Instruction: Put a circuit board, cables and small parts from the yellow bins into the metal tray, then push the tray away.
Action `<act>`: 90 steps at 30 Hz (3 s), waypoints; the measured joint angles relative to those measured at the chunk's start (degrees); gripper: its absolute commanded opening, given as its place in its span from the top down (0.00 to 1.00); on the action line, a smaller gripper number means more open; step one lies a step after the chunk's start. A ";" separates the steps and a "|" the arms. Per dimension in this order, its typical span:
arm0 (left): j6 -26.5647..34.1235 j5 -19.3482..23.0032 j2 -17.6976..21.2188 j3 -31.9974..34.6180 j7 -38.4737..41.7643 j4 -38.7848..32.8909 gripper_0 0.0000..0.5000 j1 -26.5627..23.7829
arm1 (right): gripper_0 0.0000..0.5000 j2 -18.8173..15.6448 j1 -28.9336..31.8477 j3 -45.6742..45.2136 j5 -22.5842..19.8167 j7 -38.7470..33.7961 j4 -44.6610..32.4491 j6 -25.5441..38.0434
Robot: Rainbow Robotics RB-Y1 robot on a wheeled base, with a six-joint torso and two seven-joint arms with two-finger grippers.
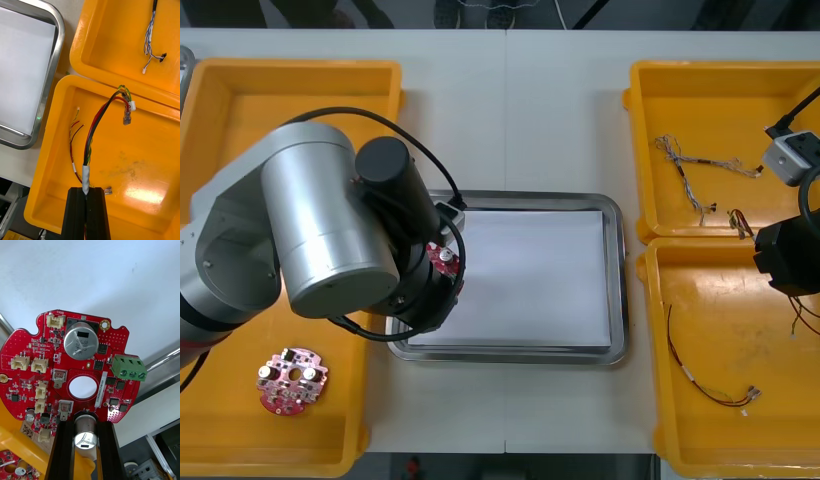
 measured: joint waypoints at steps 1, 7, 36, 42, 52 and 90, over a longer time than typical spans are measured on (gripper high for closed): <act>-0.37 -0.36 -0.13 -0.67 0.00 0.29 1.00 0.00 | 1.00 0.00 0.00 0.00 0.00 0.00 0.00 0.00; -2.07 -1.21 -0.91 -2.16 0.01 2.23 1.00 0.00 | 1.00 0.00 0.00 0.00 0.00 0.00 0.00 0.00; -10.16 -6.34 -1.01 -10.22 2.65 9.55 1.00 0.01 | 1.00 0.00 0.00 0.00 0.00 0.00 0.00 0.00; -10.46 -6.91 -1.01 -11.04 4.15 9.59 1.00 0.02 | 1.00 0.00 0.00 0.00 0.00 0.00 0.00 0.00; -11.06 -7.62 -1.01 -12.02 4.16 9.62 0.43 0.04 | 1.00 0.00 0.00 0.00 0.00 0.00 0.00 0.00; 1.97 2.38 -2.64 5.01 4.85 5.48 0.00 -3.12 | 1.00 0.00 -3.23 3.09 -1.55 0.00 0.00 0.00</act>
